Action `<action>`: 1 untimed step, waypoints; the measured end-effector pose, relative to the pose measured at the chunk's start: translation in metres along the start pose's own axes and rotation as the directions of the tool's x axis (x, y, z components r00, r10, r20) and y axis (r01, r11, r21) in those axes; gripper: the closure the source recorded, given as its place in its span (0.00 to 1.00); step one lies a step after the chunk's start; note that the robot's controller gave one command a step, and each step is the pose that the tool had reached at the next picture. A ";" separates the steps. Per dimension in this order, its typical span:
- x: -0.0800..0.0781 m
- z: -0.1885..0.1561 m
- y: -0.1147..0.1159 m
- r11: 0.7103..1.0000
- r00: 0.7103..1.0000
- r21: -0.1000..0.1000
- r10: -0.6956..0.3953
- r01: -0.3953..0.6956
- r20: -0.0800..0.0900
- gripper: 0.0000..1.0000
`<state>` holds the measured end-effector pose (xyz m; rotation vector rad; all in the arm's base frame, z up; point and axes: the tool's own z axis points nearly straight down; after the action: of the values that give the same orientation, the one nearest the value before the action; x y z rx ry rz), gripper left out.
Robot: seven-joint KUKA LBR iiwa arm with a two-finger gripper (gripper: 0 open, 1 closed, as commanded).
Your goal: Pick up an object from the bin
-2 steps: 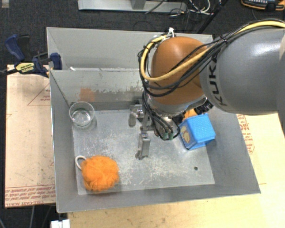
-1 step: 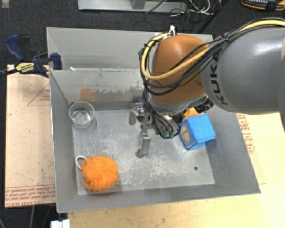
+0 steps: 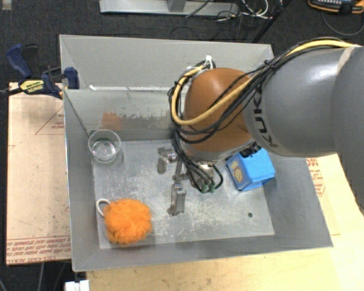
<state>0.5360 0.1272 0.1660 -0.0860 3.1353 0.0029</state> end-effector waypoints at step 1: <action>-0.028 0.015 0.051 0.986 0.986 0.000 -0.168 0.168 -0.006 0.00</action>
Offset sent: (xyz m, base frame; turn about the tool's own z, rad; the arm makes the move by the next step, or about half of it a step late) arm -0.0246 0.0719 -0.0841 0.0937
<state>0.5611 0.1796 0.1511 -0.3500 3.1230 0.0011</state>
